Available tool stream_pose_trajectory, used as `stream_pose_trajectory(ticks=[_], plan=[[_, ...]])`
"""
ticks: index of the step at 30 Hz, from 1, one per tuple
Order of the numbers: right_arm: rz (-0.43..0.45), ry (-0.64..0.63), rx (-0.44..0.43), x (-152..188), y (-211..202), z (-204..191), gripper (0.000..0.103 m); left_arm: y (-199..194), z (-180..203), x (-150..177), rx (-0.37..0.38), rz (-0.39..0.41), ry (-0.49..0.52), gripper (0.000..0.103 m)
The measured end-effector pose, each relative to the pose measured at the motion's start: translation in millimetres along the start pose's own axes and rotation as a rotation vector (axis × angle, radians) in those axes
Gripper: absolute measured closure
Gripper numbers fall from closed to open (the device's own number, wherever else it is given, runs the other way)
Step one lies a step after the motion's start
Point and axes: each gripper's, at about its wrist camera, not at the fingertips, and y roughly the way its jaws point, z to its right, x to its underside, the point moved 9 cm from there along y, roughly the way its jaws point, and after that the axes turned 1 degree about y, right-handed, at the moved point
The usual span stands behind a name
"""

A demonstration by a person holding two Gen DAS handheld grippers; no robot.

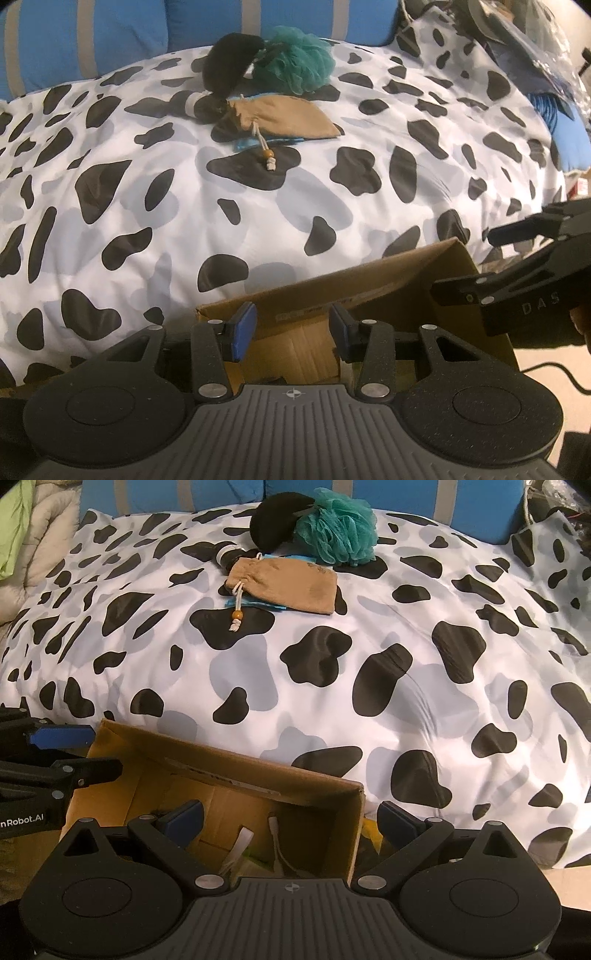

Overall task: Organize soft objects
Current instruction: 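Move both tools back toward the tan drawstring pouch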

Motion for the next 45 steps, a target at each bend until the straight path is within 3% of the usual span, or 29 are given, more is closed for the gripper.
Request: stream_pose_trajectory(ticks=[12, 22, 34, 41, 45], plan=[[0.039, 0.002, 0.030, -20, 3, 7, 0.003, 2, -13, -15, 0.006, 0.015, -0.070, 0.060], [0.078, -0.002, 0.065, -49, 5, 25, 0.003, 14, -23, -47, 0.021, 0.057, -0.049, 0.060], [0.126, -0.012, 0.081, -94, 10, 52, 0.003, 40, -42, -97, 0.124, 0.116, -0.132, 0.060], [0.129, -0.019, 0.083, -110, 17, 66, 0.003, 65, -54, -124, 0.189, 0.108, -0.233, 0.061], [0.116, -0.016, 0.072, -112, 21, 69, 0.003, 78, -57, -136, 0.181, 0.098, -0.241, 0.061]])
